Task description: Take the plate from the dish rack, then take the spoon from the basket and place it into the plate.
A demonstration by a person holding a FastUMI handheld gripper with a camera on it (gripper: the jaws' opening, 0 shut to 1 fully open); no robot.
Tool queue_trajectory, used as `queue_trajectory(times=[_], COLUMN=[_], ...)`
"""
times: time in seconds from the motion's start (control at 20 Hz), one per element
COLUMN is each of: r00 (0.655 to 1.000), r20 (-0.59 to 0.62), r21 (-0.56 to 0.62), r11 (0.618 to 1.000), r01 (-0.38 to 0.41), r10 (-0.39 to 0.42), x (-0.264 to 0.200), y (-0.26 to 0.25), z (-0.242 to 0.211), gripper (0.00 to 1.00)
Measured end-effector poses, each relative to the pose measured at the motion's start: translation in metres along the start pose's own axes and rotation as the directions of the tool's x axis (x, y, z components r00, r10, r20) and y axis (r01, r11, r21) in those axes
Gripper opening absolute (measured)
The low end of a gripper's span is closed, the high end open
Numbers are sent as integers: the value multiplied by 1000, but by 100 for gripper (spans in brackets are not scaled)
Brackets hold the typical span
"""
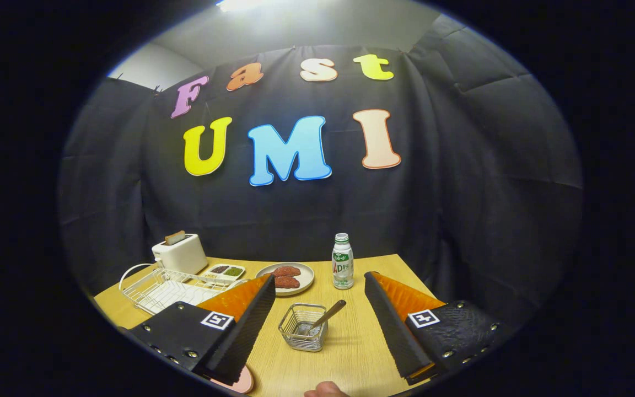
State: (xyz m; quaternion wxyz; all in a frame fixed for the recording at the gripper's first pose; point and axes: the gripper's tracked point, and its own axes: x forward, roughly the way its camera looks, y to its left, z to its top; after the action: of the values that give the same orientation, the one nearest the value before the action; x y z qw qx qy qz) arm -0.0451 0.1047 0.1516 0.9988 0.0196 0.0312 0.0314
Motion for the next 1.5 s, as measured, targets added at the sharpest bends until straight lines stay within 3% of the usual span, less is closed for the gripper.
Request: queue_trajectory(times=[0.5, 0.9, 0.95, 1.0, 1.1, 1.2, 1.3, 1.4, 1.45, 1.5], r00=[999, 998, 998, 998, 998, 997, 997, 998, 998, 997], r20=[-50, -53, -57, -58, -41, -66, -47, -20, -38, -44], r21=[86, 68, 53, 36, 28, -14, 47, 58, 47, 50], r11=[996, 997, 998, 999, 999, 999, 998, 997, 998, 997], r01=[3, -30, -33, -23, -42, -44, -51, -59, -45, -58], r10=[1, 34, 36, 25, 43, 43, 53, 61, 46, 60], x=[77, 117, 120, 118, 121, 116, 124, 117, 118, 119], y=[-29, -22, -20, -21, -14, -10, -3, 3, 2, 4], z=[-69, -93, -96, -95, -90, -99, -89, -81, -79, -79], gripper=[99, 80, 69, 67, 46, 44, 20, 19, 10, 10])
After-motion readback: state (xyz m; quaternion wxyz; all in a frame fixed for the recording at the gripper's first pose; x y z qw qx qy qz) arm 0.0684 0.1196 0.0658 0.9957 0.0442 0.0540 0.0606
